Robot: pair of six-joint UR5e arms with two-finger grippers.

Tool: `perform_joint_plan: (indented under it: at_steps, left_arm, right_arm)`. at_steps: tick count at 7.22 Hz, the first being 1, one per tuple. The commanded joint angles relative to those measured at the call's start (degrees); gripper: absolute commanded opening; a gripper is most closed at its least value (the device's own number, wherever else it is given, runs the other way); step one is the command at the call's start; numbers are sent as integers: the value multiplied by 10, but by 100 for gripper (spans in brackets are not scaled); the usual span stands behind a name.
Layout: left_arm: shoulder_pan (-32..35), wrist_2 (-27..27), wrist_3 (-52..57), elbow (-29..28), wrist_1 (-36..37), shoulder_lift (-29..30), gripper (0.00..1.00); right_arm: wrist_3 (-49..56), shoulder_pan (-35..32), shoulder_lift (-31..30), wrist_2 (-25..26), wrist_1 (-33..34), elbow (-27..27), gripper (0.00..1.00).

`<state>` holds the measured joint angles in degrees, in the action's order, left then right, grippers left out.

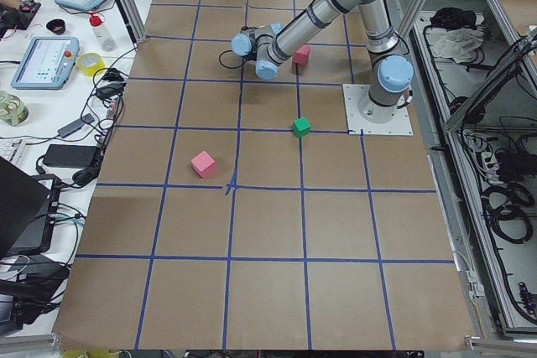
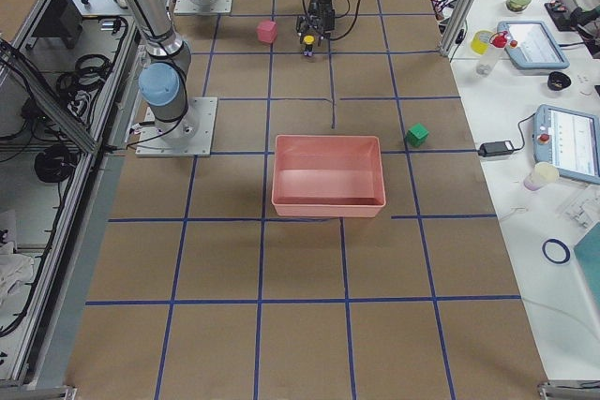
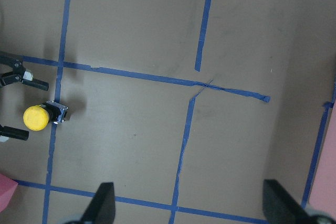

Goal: Align button upright
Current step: 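Open the left gripper and release the upright switch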

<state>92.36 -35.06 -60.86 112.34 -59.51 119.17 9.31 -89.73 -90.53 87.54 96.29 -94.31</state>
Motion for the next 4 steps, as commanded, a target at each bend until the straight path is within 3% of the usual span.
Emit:
perform_joint_plan:
  at_steps: [1, 3, 4]
  left_arm:
    - [-23, -134, -50, -54, -3, -30, 98]
    - [-35, -197, -40, -150, -20, -58, 99]
    - [-51, -244, 39, -181, -26, -66, 99]
  right_arm:
    - [0, 1, 0, 1, 0, 0, 100]
    - [0, 1, 0, 2, 0, 0, 100]
    - [0, 0, 0, 2, 0, 0, 100]
